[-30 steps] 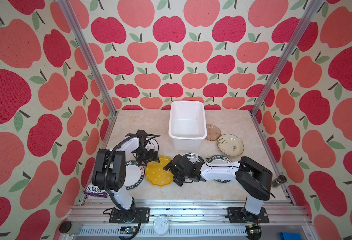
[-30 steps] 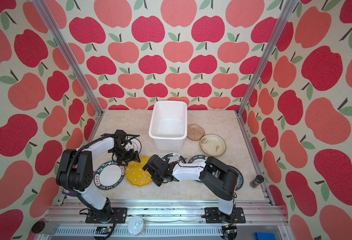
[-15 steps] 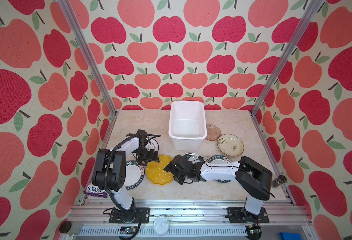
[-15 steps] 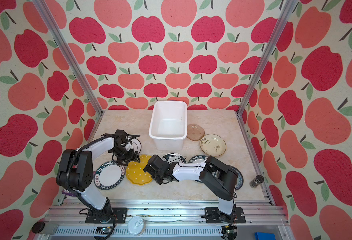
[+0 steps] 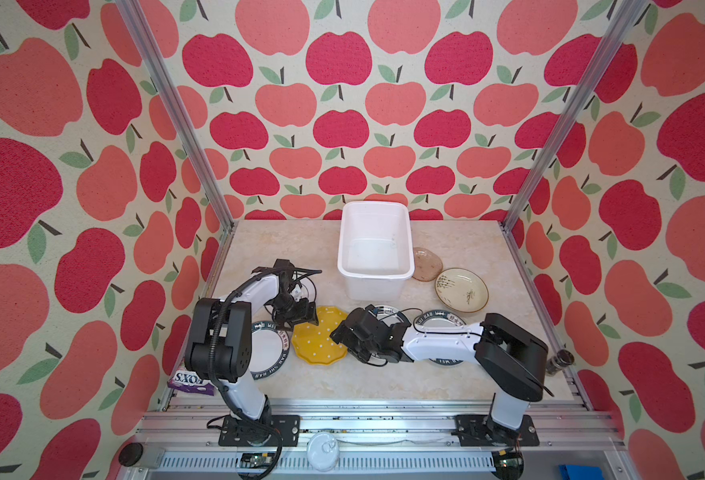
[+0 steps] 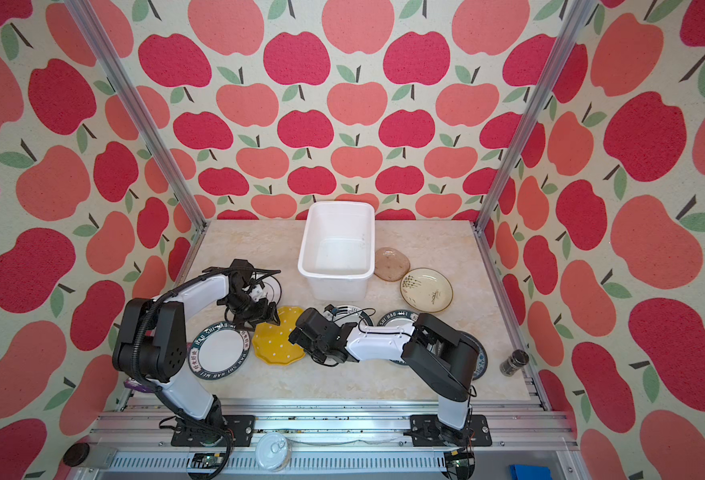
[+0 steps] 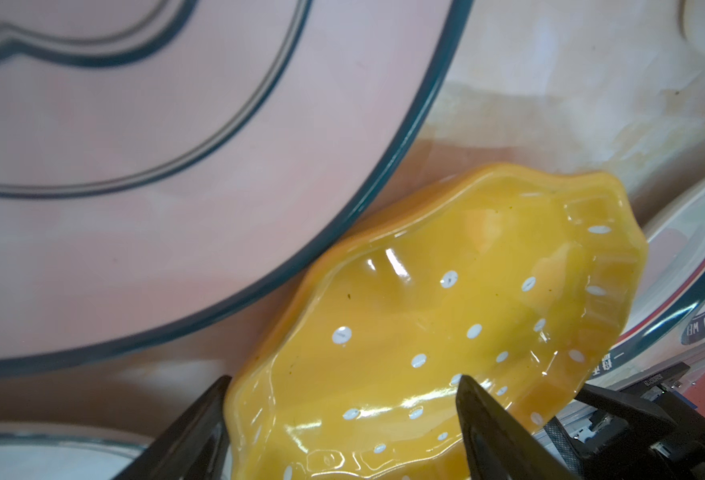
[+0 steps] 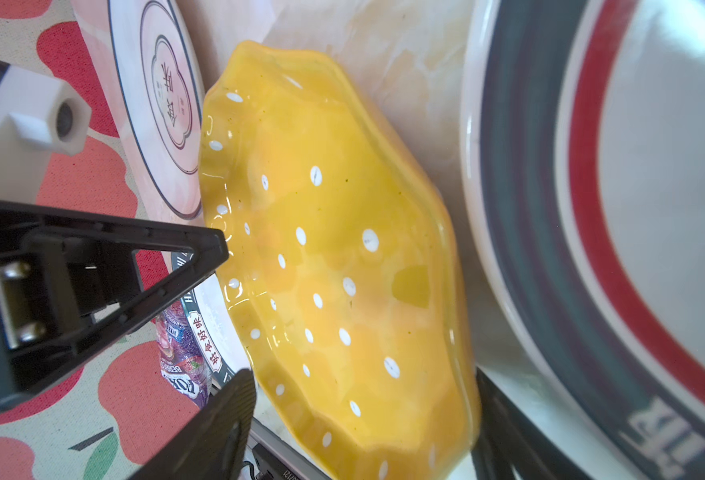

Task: Place the plates into the plastic bin on the countertop
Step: 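Close the right gripper on the yellow dish rim and tilt it up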

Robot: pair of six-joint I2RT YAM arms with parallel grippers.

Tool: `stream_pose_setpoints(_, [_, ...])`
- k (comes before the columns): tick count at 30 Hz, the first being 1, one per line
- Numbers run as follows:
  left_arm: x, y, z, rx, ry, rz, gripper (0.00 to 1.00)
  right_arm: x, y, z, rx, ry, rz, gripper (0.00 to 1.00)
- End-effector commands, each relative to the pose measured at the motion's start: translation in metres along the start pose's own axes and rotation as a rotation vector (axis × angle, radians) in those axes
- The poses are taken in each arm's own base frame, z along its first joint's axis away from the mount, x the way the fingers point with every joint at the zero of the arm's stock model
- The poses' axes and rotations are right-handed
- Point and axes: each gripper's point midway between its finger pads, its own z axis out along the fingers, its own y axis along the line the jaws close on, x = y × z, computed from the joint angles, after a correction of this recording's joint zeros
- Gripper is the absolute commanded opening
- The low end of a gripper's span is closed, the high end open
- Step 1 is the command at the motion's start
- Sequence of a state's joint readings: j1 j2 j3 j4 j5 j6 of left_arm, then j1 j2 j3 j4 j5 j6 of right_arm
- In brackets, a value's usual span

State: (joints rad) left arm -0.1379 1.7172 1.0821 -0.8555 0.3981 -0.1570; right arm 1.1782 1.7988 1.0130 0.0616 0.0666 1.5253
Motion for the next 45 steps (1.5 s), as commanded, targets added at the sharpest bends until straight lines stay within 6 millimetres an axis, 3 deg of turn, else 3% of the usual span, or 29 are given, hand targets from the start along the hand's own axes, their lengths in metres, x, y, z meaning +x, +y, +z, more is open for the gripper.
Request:
stream_pose_setpoints(1, [0.007, -0.020, -0.005, 0.064, 0.039, 0.029, 0.85, -0.004, 0.087, -0.033, -0.270, -0.036, -0.066, 0.80])
stream_pose_setpoints(12, [0.008, -0.021, -0.006, 0.069, 0.037, 0.031, 0.85, -0.005, 0.091, -0.037, -0.271, -0.047, -0.077, 0.70])
stream_pose_setpoints(24, [0.008, -0.025, -0.005, 0.077, 0.038, 0.037, 0.85, -0.004, 0.118, -0.046, -0.392, -0.060, -0.152, 0.70])
stream_pose_setpoints(30, [0.009, -0.027, -0.004, 0.077, 0.045, 0.043, 0.85, -0.004, 0.121, -0.047, -0.414, -0.066, -0.152, 0.69])
stream_pose_setpoints(45, [0.005, -0.030, -0.006, 0.080, 0.031, 0.039, 0.85, -0.004, 0.101, -0.042, -0.336, -0.055, -0.094, 0.43])
